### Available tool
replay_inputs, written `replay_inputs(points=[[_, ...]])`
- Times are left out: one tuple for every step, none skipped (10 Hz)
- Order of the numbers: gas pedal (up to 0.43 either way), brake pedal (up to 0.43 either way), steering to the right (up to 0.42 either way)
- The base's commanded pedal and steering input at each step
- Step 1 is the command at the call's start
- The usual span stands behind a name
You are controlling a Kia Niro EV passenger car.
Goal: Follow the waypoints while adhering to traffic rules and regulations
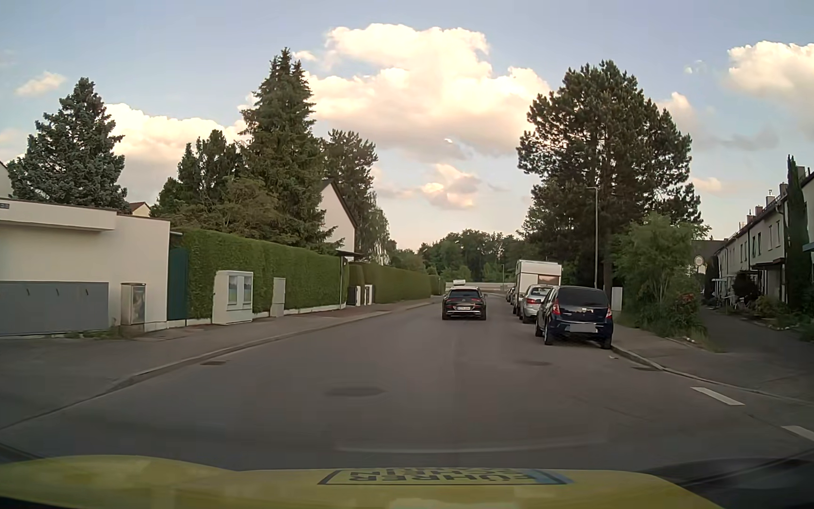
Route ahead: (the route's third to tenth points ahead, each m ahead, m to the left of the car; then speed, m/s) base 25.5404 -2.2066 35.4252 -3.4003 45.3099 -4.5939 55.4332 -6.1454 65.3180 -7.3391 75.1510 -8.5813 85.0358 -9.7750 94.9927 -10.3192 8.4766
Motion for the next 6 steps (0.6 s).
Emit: replay_inputs(points=[[0.079,0.000,0.015],[0.079,0.000,0.016],[0.079,0.000,0.019],[0.079,0.000,0.024],[0.079,0.000,0.025],[0.079,0.000,0.025]])
